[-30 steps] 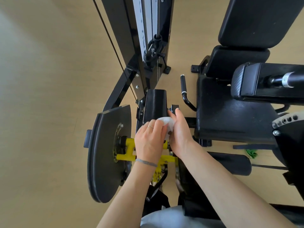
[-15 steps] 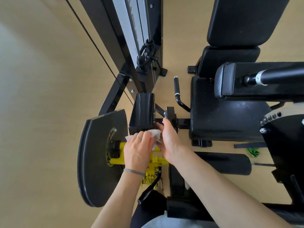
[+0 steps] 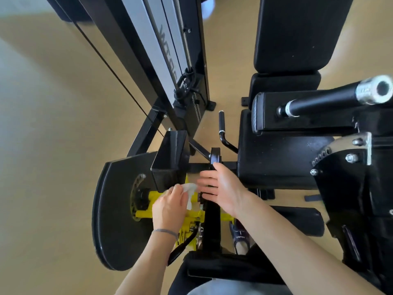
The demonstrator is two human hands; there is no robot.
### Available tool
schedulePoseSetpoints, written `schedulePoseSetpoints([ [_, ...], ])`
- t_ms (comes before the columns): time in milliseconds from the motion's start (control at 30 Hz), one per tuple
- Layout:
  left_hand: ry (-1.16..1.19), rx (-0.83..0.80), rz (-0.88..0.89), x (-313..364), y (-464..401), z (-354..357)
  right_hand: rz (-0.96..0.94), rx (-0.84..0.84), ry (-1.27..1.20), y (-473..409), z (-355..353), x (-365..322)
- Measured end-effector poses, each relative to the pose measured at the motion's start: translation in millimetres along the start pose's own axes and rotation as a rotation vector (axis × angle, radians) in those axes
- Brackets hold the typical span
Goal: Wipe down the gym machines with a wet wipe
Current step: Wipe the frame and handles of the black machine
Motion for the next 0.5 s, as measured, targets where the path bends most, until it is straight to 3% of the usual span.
schedulePoseSetpoints([
  [167, 0.172, 0.236, 0.05, 89.3, -73.2, -72.5, -0.151, 0.074, -0.001, 27.7, -28.4, -44.3],
  [500, 0.545, 0.053, 0.077, 223.5, -135.7, -72.4, -0.655, 0.361, -0.076, 102.3, -138.7, -109.7],
])
Point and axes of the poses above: each hand's wrist, its own y-axis away from the middle knuckle, its own z-axis out of the palm, x = y × z, the point moved 6 cm from there along -y, towards the middle knuckle, and after that the axes turned 11 degrees about x, right-handed, at the moved point
